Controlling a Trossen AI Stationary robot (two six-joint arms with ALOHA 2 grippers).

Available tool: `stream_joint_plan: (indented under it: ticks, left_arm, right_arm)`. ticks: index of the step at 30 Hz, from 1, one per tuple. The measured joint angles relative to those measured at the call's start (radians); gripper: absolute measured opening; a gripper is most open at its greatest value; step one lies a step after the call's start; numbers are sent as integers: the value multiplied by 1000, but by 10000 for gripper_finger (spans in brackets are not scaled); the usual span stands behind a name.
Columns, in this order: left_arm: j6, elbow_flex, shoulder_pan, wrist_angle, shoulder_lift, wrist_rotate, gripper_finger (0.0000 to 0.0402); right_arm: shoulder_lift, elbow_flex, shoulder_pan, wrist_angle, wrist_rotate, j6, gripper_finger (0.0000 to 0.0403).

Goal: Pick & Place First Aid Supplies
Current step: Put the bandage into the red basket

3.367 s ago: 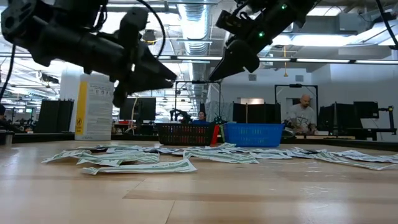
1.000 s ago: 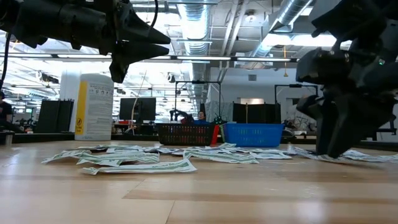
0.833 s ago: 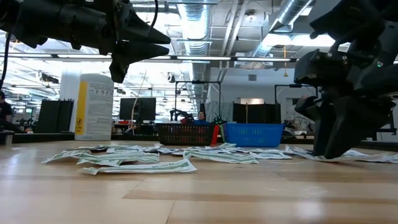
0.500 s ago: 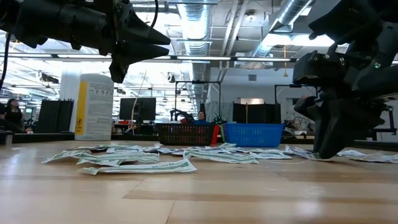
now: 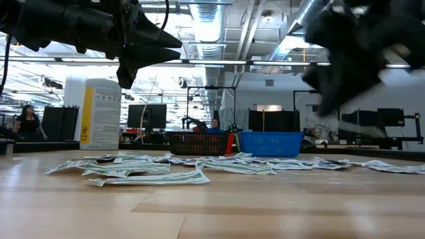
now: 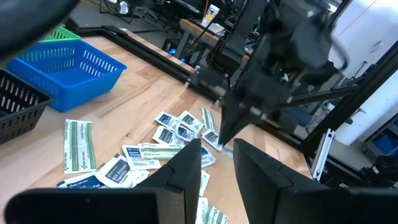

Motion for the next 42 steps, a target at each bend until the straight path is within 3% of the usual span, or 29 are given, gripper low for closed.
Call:
stream_joint_plan:
  ticks: [16,27,35,42]
  left_arm:
    - [-56,0,0,12,0,0,95]
    - [-61,0,0,21,0,-6,95]
    - [-100,0,56,122,0,-113,95]
    - [-372,6,238,131,0,61,95]
  right_arm:
    - [-153,137,-186,70,310,-206,1]
    - [-138,137,-343,230,290,-244,0]
    - [-123,136,-366,398,253,-244,0]
    - [-124,138,-366,455,254,-268,0]
